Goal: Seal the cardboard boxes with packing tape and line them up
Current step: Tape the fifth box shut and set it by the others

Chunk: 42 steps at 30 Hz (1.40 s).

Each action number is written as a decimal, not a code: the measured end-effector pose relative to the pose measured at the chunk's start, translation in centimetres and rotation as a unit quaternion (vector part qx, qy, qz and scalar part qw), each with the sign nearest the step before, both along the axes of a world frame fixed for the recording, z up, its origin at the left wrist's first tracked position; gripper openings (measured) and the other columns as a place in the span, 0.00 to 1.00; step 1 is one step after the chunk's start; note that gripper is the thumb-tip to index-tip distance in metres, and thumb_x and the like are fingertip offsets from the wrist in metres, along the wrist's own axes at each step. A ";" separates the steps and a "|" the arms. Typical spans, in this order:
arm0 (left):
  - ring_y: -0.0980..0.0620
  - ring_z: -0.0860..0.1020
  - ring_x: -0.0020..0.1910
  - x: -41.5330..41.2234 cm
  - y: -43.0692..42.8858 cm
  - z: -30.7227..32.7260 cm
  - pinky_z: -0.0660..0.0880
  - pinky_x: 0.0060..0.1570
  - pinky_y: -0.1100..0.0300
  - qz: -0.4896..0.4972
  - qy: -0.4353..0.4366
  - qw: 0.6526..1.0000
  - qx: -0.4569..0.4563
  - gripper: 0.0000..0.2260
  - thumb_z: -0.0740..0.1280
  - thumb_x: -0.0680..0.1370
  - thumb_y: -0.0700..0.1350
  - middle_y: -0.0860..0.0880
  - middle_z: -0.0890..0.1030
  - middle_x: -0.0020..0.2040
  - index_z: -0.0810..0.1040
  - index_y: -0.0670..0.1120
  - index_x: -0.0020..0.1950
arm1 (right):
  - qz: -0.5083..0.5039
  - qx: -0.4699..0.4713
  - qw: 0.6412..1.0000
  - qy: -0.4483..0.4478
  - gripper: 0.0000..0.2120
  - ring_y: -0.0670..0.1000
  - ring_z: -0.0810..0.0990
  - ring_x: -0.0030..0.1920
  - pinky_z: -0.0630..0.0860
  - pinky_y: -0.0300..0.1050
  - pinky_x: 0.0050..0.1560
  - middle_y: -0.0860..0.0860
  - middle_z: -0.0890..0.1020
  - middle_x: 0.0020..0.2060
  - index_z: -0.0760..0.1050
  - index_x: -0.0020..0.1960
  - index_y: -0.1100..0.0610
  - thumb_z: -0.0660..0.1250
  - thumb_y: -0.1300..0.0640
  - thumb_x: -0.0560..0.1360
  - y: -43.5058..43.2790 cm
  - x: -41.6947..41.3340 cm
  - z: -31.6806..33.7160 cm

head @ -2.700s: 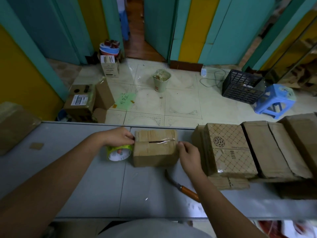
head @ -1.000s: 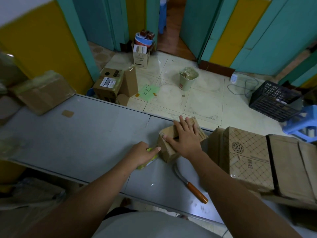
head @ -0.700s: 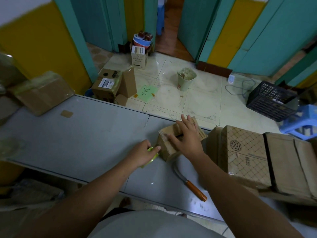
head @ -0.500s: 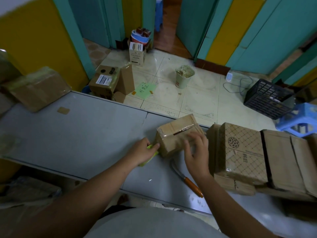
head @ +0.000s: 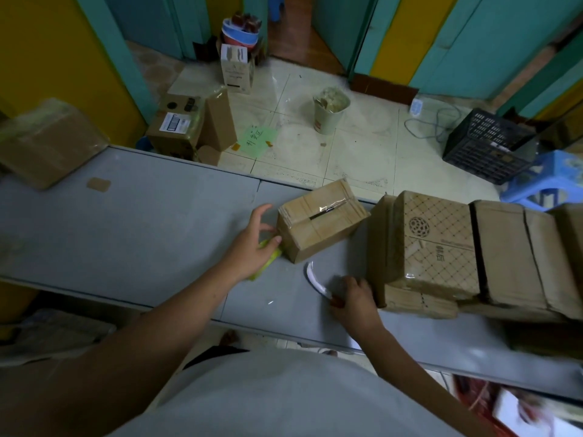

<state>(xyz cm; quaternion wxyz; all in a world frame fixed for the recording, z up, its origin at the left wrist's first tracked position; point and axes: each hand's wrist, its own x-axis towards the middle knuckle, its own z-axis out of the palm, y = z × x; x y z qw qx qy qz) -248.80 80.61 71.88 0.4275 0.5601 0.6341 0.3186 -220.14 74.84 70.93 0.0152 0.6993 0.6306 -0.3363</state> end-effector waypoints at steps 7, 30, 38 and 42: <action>0.60 0.84 0.51 -1.3 0.5 0.6 0.78 0.59 0.55 -0.077 -0.033 0.996 -0.022 0.38 0.73 0.81 0.44 0.56 0.86 0.46 0.58 0.76 0.79 | 0.059 0.052 0.994 0.077 0.10 0.51 0.81 0.53 0.76 0.40 0.54 0.49 0.77 0.54 0.79 0.64 0.52 0.69 0.55 0.82 -1.6 0.8 2.3; 0.52 0.83 0.40 -1.1 0.6 3.0 0.84 0.49 0.50 -0.080 0.055 0.995 -0.032 0.44 0.71 0.79 0.41 0.50 0.82 0.39 0.54 0.83 0.74 | 0.155 0.089 0.982 0.056 0.13 0.59 0.83 0.46 0.80 0.54 0.49 0.58 0.84 0.47 0.80 0.55 0.59 0.61 0.51 0.85 4.5 -9.9 11.9; 0.40 0.85 0.54 -1.0 0.7 3.6 0.81 0.59 0.37 -0.108 0.046 0.991 -0.058 0.44 0.70 0.80 0.38 0.41 0.85 0.57 0.55 0.77 0.80 | 0.175 0.045 0.983 -0.016 0.15 0.63 0.82 0.58 0.76 0.49 0.52 0.64 0.83 0.57 0.79 0.61 0.65 0.62 0.54 0.85 7.2 -13.2 13.0; 0.44 0.82 0.46 -1.2 0.7 4.2 0.82 0.54 0.40 -0.104 0.092 0.989 -0.056 0.45 0.70 0.80 0.40 0.47 0.81 0.46 0.51 0.82 0.76 | 0.170 0.029 0.985 -0.009 0.14 0.62 0.83 0.55 0.73 0.47 0.46 0.63 0.83 0.55 0.80 0.59 0.65 0.61 0.56 0.84 7.6 -13.3 13.2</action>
